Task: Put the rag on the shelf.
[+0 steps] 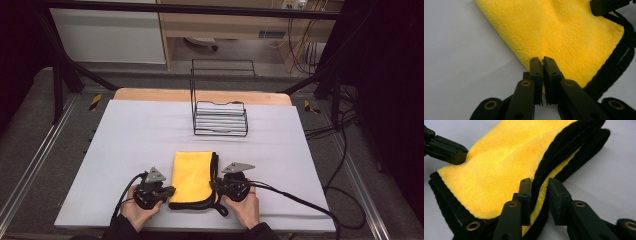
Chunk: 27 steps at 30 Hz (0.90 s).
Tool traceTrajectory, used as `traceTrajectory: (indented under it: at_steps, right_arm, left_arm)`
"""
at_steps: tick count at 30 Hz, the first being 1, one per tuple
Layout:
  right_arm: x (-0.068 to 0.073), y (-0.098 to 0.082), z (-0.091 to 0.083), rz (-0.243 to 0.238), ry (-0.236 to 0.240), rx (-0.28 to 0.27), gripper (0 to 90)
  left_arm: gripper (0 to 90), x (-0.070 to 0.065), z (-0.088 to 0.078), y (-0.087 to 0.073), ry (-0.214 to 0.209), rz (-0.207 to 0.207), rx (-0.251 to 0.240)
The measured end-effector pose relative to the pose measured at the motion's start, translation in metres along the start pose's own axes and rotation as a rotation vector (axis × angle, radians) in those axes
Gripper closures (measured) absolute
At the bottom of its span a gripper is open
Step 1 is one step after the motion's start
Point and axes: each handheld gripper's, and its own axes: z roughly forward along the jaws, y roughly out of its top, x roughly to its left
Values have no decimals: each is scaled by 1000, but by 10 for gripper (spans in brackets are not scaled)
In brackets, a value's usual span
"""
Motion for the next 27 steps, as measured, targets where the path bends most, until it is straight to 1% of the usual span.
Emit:
traceTrajectory:
  at_steps: [2, 4, 7, 8, 10, 12, 14, 15, 17, 19, 20, 22, 23, 25, 27]
  right_arm:
    - [0, 1, -3, -7, -4, -15, 593]
    - [0, 1, -4, -11, 3, -23, 506]
    - [-2, 3, -7, -34, 7, -41, 408]
    - [-2, 4, -9, -35, 9, -44, 375]
    - [-4, 6, -12, -43, 3, -65, 315]
    - [-6, 9, -16, -49, 4, -74, 255]
    - [-8, 12, -19, -59, 2, -86, 214]
    - [-9, 13, -21, -62, 0, -84, 185]
    - [-12, 15, -23, -73, -8, -74, 142]
    - [-15, 17, -25, -67, -13, -59, 99]
    - [-17, 18, -26, -73, -19, -57, 82]
    - [-20, 19, -27, -78, -20, -53, 69]
    - [-22, 18, -27, -78, -14, -58, 70]
    - [-26, 16, -29, -59, -8, -65, 56]
    - [-30, 14, -31, -57, -15, -63, 38]
  left_arm:
    - [807, 2, -2, 1, -2, 10, -9]
    - [734, 6, -3, 1, -7, 7, -17]
    - [640, 13, -5, 4, -16, -6, -34]
    - [615, 15, -6, 5, -19, -2, -44]
    - [547, 19, -8, 8, -8, 11, -54]
    - [489, 24, -10, 12, -3, 25, -60]
    - [427, 28, -11, 16, 2, 29, -71]
    - [388, 30, -12, 18, 2, 26, -68]
    - [322, 34, -12, 22, -3, 21, -69]
    - [263, 37, -12, 27, -18, 15, -76]
    - [232, 38, -12, 29, -22, 15, -80]
    - [179, 41, -10, 33, -29, 21, -75]
    - [161, 42, -9, 35, -26, 24, -82]
    - [132, 44, -7, 39, -23, 31, -86]
    - [105, 47, -4, 43, -35, 30, -85]
